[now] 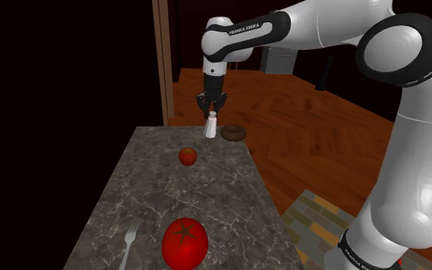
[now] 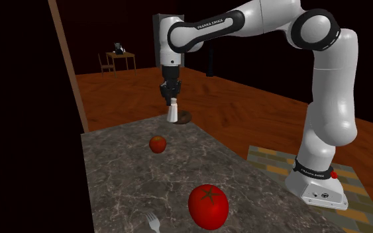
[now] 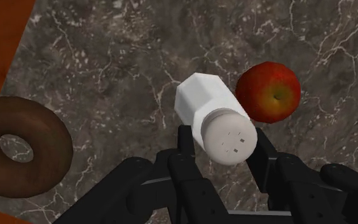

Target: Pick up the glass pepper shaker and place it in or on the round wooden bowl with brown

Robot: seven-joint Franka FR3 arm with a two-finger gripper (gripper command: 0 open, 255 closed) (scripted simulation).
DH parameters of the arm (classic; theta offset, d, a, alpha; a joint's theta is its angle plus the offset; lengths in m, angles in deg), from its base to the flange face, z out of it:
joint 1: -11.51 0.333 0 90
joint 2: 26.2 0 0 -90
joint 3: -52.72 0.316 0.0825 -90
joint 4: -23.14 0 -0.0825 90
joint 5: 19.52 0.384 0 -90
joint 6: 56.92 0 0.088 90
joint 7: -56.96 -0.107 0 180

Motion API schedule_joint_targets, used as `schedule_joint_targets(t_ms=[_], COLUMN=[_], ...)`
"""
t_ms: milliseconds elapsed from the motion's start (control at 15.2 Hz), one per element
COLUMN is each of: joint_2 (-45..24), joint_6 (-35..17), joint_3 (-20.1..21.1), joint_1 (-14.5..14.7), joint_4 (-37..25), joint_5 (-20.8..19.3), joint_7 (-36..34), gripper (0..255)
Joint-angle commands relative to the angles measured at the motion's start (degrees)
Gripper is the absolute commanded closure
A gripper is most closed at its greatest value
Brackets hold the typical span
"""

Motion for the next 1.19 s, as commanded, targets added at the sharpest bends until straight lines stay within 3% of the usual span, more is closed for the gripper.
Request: schedule_joint_targets(t_ms=[0,726,1056,1122], joint_2=[-1.34,-13.44,-23.57,-28.81], joint_6=[1.16,10.43,17.99,22.03], joint_3=[-0.93,-5.17,-6.25,-6.40], joint_1=[-1.38,-9.78,-14.30,-16.02], joint_4=[-2.34,-22.80,-40.12,-49.31], joint_5=[0.09,1.27,2.20,2.60], joint_7=[2.30,14.14,18.57,19.70], gripper=[255,255,255,255])
